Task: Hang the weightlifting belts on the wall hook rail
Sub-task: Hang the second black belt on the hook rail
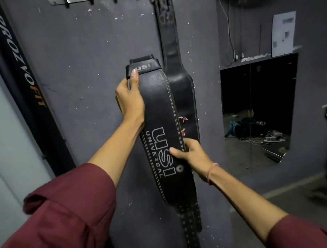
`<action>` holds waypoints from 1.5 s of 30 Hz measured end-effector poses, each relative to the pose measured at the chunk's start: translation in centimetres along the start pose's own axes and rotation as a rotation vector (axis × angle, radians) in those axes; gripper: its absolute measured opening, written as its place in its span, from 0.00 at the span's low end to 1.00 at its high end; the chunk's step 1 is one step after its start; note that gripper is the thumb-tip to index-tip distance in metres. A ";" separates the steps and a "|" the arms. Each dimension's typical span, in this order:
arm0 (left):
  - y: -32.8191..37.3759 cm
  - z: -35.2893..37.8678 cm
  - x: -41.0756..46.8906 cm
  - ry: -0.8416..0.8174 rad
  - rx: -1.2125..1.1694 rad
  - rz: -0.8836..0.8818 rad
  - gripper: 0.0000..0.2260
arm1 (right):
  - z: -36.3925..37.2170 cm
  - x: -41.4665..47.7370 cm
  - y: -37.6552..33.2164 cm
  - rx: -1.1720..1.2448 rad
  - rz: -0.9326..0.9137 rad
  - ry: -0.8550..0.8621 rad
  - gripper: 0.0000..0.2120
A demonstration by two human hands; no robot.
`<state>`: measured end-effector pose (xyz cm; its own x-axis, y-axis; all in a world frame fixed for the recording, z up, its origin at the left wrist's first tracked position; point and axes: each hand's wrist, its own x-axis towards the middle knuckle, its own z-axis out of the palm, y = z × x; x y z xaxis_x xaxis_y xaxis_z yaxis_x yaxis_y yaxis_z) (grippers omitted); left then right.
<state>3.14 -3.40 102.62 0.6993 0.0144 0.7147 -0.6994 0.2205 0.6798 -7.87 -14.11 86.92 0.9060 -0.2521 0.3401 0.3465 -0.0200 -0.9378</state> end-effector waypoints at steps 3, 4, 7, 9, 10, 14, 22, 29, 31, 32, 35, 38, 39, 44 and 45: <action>0.5 -0.5 0.4 0.025 -0.002 -0.010 0.22 | -0.9 -1.4 3.3 -0.075 0.068 -0.078 0.18; 0.5 -0.8 0.5 0.019 -0.017 -0.010 0.22 | -1.3 -3.0 6.1 -0.113 0.171 -0.101 0.23; 0.4 -1.3 0.6 0.009 -0.016 -0.022 0.23 | -2.6 -7.4 12.2 -0.173 0.402 -0.125 0.40; 0.4 -1.5 0.7 0.015 -0.006 -0.041 0.22 | -2.4 -7.2 11.7 -0.186 0.347 -0.117 0.42; 0.4 -1.6 0.8 0.017 -0.002 -0.045 0.22 | -1.6 -6.4 9.7 -0.176 0.288 -0.118 0.37; 0.3 -1.2 0.7 -0.057 -0.017 -0.048 0.21 | 1.4 -0.2 -1.1 -0.005 -0.049 -0.034 0.21; 1.3 -1.1 0.5 -0.093 -0.019 -0.077 0.17 | 3.5 6.4 -11.9 0.024 -0.360 0.101 0.12; -0.7 -2.7 -4.2 -0.252 -0.039 -0.136 0.12 | 4.0 7.9 -12.0 0.026 -0.360 0.259 0.08; -4.0 -3.4 -8.6 -0.335 0.027 -0.254 0.14 | 3.9 8.4 -12.7 0.014 -0.359 0.321 0.06; -6.0 -4.0 -11.2 -0.359 0.050 -0.345 0.16 | 3.8 8.6 -13.3 0.011 -0.358 0.355 0.06; -11.5 -6.2 -19.0 -0.398 0.104 -0.589 0.25 | 3.1 9.3 -14.7 0.024 -0.369 0.432 0.13; -12.4 -6.8 -21.9 -0.380 0.107 -0.588 0.24 | 2.4 9.4 -14.8 0.026 -0.391 0.455 0.09; -11.5 -6.4 -21.4 -0.358 0.072 -0.542 0.17 | 2.2 9.3 -14.7 0.034 -0.398 0.457 0.07; -4.8 -3.9 -14.2 -0.213 -0.035 -0.334 0.11 | 2.0 8.7 -13.8 0.068 -0.397 0.442 0.05; -4.5 -3.9 -13.5 -0.230 -0.032 -0.316 0.12 | 2.1 8.6 -14.0 0.075 -0.398 0.442 0.05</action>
<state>-2.61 -0.78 89.27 0.8257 -0.2775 0.4912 -0.4470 0.2094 0.8697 -4.39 -14.01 103.14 0.5217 -0.6183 0.5879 0.6689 -0.1314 -0.7317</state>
